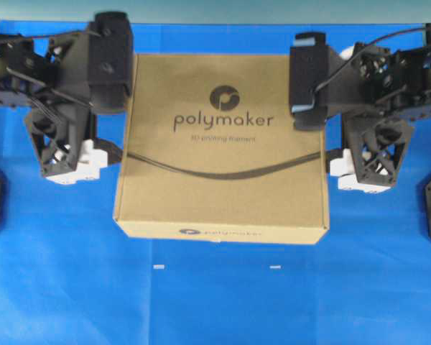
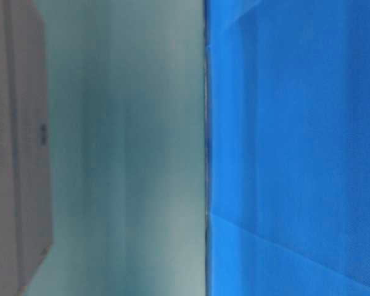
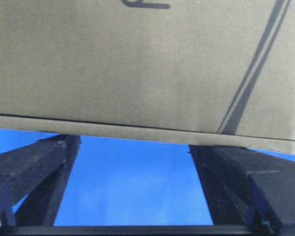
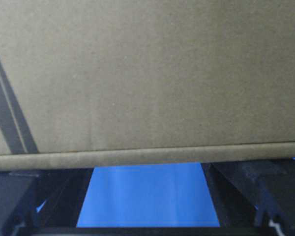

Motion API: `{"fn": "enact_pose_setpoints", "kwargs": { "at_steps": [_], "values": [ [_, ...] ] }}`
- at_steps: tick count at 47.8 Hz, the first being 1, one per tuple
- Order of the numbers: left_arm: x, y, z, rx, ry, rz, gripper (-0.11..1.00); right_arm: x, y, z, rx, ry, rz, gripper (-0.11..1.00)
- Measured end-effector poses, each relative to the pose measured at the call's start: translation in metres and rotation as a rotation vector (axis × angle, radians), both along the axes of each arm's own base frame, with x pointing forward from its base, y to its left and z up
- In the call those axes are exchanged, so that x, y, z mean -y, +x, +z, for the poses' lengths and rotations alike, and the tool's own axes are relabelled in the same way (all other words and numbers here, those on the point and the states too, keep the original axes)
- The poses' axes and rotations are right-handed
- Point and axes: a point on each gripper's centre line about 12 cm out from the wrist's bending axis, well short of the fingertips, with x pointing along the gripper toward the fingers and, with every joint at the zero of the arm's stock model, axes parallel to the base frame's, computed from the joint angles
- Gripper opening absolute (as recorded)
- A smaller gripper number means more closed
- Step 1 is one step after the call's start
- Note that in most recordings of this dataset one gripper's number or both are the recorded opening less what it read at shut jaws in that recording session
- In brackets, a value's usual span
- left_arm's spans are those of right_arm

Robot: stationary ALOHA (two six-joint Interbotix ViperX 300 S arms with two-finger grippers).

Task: Lift up the cardboard box by clamping it between your arms.
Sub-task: 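Lift the clamped box upward with both arms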

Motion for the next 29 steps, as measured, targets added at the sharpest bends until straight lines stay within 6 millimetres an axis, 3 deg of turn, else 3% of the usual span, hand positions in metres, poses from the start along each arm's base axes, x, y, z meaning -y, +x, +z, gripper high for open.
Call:
{"fn": "enact_pose_setpoints", "kwargs": {
  "at_steps": [20,29],
  "values": [
    [0.0,0.001,0.0,-0.023,0.002,-0.004,0.87,0.001,-0.001,-0.002,-0.014,0.004,-0.005,0.99],
    [-0.001,0.003,-0.008,-0.044,0.001,-0.005,0.87,0.002,-0.003,-0.018,-0.029,0.004,-0.004,0.99]
  ]
}}
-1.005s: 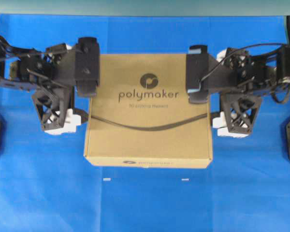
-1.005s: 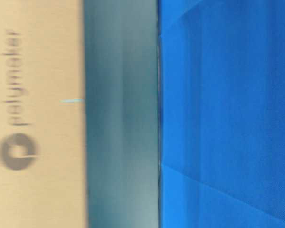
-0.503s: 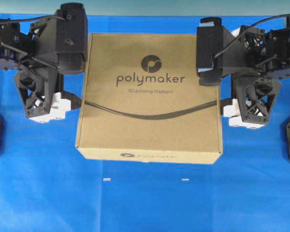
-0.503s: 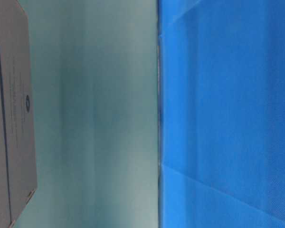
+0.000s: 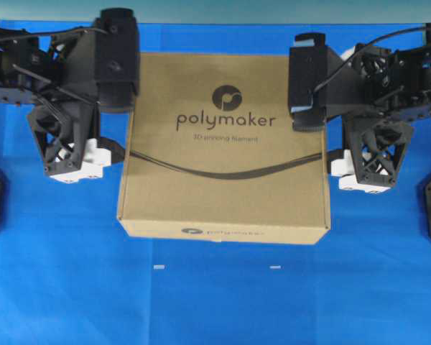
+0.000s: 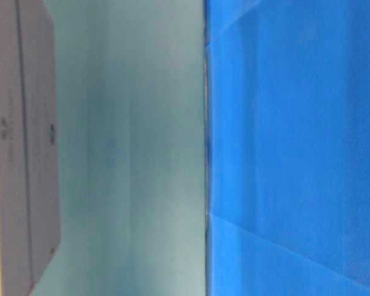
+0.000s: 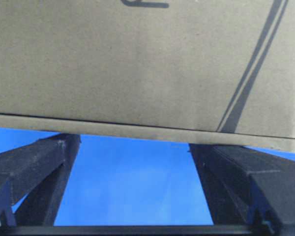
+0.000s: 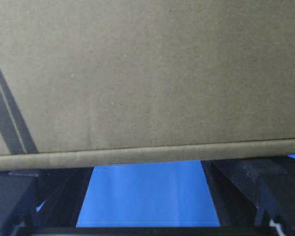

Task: Lift up the cardboard box by clamping it between your arms.
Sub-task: 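Lift the clamped box upward with both arms, then lower the clamped box back onto the table with both arms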

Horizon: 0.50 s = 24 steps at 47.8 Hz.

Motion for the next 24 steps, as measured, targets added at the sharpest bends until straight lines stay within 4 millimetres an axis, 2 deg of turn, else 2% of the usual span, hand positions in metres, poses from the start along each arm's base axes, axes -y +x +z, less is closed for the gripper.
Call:
{"fn": "enact_pose_setpoints", "kwargs": {
  "at_steps": [12,24],
  "values": [
    [0.0,0.002,-0.022,-0.003,-0.001,-0.001,0.87,0.001,-0.001,-0.023,0.02,-0.002,-0.002,0.99],
    [0.0,0.004,-0.047,0.004,0.001,-0.006,0.87,0.001,-0.002,-0.061,0.029,-0.004,0.0,0.99]
  ]
}}
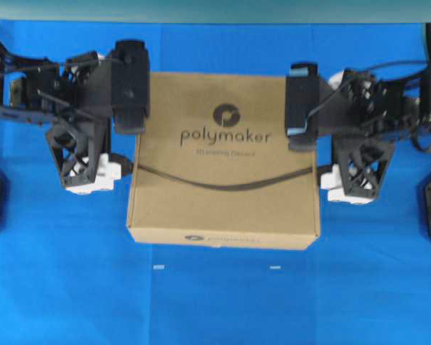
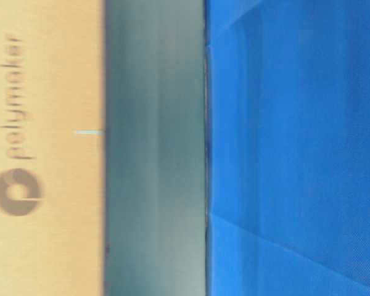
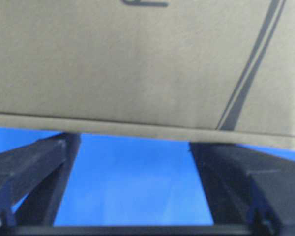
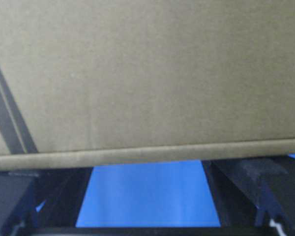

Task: Lift up the cardboard box by clamping it between your arms.
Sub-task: 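Lower the clamped box back onto the table with both arms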

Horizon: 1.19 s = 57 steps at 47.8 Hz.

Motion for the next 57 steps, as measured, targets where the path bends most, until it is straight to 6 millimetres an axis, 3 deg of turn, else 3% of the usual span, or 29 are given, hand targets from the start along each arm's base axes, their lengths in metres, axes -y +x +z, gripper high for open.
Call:
{"fn": "enact_pose_setpoints", "kwargs": {
  "at_steps": [7,23,57],
  "values": [
    [0.001,0.001,-0.018,-0.002,0.0,-0.003,0.87,0.0,-0.001,-0.022,-0.001,0.002,-0.001,0.99],
    [0.004,0.007,-0.063,-0.049,-0.005,-0.017,0.87,0.001,0.0,-0.051,0.026,-0.001,-0.001,0.99],
    [0.006,0.009,-0.135,-0.093,-0.015,-0.022,0.87,0.001,0.004,-0.127,-0.015,0.004,0.003,0.99]
  ]
}}
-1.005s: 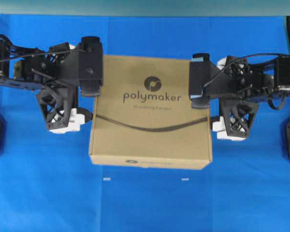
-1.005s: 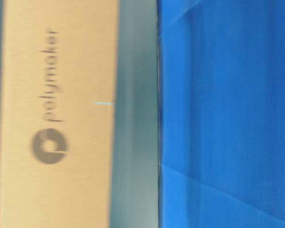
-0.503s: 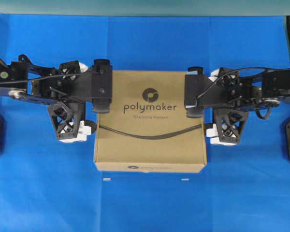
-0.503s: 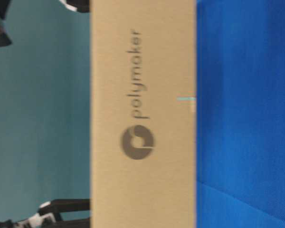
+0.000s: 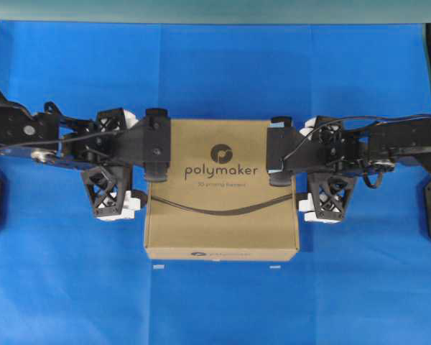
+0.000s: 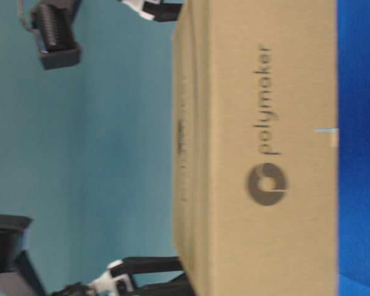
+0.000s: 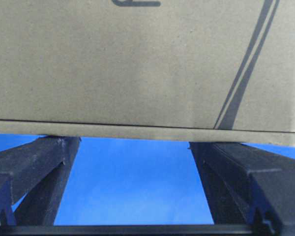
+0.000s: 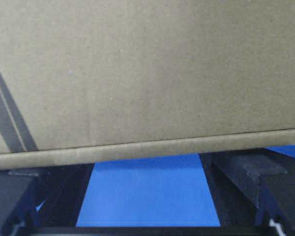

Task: Lift up the cardboard box by clamping it between your arms.
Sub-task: 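Lower the clamped box back onto the table with both arms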

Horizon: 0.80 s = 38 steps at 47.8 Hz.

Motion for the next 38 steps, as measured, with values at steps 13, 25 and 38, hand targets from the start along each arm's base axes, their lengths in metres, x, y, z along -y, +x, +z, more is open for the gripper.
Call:
{"fn": "enact_pose_setpoints", "kwargs": {
  "at_steps": [13,25,38],
  "values": [
    [0.0,0.0,-0.024,-0.017,-0.002,0.0,0.87,0.001,0.001,-0.028,-0.008,0.002,-0.002,0.99],
    [-0.002,-0.002,-0.051,-0.041,-0.006,0.004,0.87,0.002,0.005,-0.052,-0.021,0.004,-0.006,0.99],
    [-0.001,-0.002,-0.065,-0.039,-0.008,0.002,0.87,0.003,0.005,-0.06,-0.041,0.008,-0.008,0.99]
  ]
}}
